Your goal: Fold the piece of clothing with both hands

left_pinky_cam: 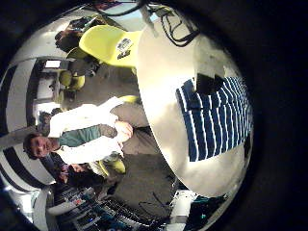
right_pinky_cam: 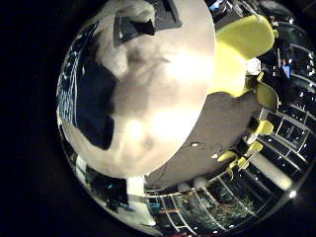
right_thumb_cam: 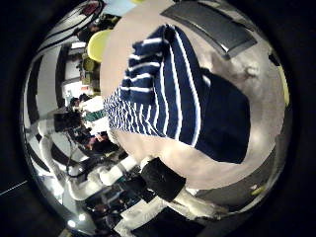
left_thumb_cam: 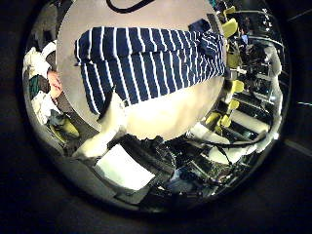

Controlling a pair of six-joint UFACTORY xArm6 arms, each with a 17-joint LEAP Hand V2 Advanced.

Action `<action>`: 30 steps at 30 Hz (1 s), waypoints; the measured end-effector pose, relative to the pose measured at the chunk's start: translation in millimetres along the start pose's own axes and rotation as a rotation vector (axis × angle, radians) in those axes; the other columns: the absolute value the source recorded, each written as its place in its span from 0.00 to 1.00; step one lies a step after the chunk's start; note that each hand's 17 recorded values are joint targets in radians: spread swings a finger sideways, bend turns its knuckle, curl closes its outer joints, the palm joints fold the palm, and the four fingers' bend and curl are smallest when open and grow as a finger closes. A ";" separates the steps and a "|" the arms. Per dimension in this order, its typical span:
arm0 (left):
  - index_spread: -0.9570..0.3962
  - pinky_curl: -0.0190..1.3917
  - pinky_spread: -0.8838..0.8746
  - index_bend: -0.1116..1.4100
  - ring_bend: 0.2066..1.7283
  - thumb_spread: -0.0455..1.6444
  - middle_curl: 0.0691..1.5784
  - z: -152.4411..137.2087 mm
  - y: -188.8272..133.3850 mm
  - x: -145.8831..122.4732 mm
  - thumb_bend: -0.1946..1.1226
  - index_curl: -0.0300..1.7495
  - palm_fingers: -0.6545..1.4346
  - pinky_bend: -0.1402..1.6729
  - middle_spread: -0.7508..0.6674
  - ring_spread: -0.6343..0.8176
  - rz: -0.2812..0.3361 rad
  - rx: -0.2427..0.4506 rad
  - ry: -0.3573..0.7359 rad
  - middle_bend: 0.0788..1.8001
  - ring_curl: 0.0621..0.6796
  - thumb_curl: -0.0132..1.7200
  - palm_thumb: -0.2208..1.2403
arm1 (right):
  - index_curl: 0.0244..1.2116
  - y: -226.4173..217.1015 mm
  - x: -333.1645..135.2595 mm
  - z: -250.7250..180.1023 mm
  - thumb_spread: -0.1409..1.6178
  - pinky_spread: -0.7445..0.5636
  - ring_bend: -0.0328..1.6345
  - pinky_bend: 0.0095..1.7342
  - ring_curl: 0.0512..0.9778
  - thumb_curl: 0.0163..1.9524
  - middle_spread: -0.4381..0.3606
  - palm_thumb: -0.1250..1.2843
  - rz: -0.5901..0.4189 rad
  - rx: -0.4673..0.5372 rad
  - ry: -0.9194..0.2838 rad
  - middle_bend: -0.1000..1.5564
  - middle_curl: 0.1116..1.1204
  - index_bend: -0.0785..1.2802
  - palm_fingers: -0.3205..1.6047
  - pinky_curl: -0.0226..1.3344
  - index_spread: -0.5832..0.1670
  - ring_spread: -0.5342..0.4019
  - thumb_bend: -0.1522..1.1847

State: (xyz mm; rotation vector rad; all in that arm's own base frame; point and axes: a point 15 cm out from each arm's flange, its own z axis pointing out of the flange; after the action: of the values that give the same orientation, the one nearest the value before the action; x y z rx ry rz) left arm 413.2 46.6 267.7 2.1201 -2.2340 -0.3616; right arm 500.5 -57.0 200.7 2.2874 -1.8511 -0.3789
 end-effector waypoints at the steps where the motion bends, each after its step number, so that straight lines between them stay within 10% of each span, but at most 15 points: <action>1: 0.67 0.48 0.39 0.19 0.46 0.72 0.27 -0.4 1.3 1.8 0.13 0.30 0.38 0.45 0.60 0.37 0.003 0.000 0.001 0.06 0.47 0.24 0.53 | 0.29 4.0 0.1 8.3 0.71 0.86 0.39 0.31 0.29 0.16 0.56 0.36 -0.023 -0.029 0.022 0.24 0.28 0.20 0.18 0.36 0.38 0.68 0.10; 18: 0.67 0.45 0.42 0.19 0.44 0.72 0.23 12.1 23.5 5.6 0.13 0.25 0.39 0.42 0.60 0.38 0.012 -0.032 0.006 0.07 0.43 0.23 0.51 | 0.25 -0.4 -23.3 62.0 0.66 0.84 0.40 0.29 0.25 0.19 0.50 0.55 -0.141 -0.168 0.145 0.24 0.26 0.19 0.37 0.29 0.34 0.60 0.11; 24: 0.67 0.44 0.42 0.19 0.44 0.72 0.22 15.0 27.6 7.6 0.13 0.25 0.40 0.42 0.60 0.39 0.017 -0.038 0.007 0.06 0.42 0.22 0.51 | 0.26 1.1 -16.9 64.2 0.65 0.53 0.55 0.40 0.30 0.22 0.35 0.66 -0.155 -0.191 0.190 0.36 0.33 0.21 0.79 0.29 0.27 0.36 0.12; 30: 0.67 0.43 0.42 0.19 0.43 0.73 0.22 31.1 36.2 13.5 0.13 0.24 0.40 0.41 0.60 0.39 0.025 -0.069 0.019 0.07 0.42 0.22 0.51 | 0.44 8.5 -2.8 55.2 0.65 0.34 0.66 0.54 0.45 0.24 0.24 0.75 -0.120 -0.174 0.184 0.55 0.50 0.45 0.85 0.39 0.21 0.32 0.12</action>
State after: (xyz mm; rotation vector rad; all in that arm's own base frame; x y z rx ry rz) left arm 371.0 39.1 242.8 2.0507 -2.2023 -0.4099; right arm 475.2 -54.8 150.8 2.2387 -1.5366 -0.3199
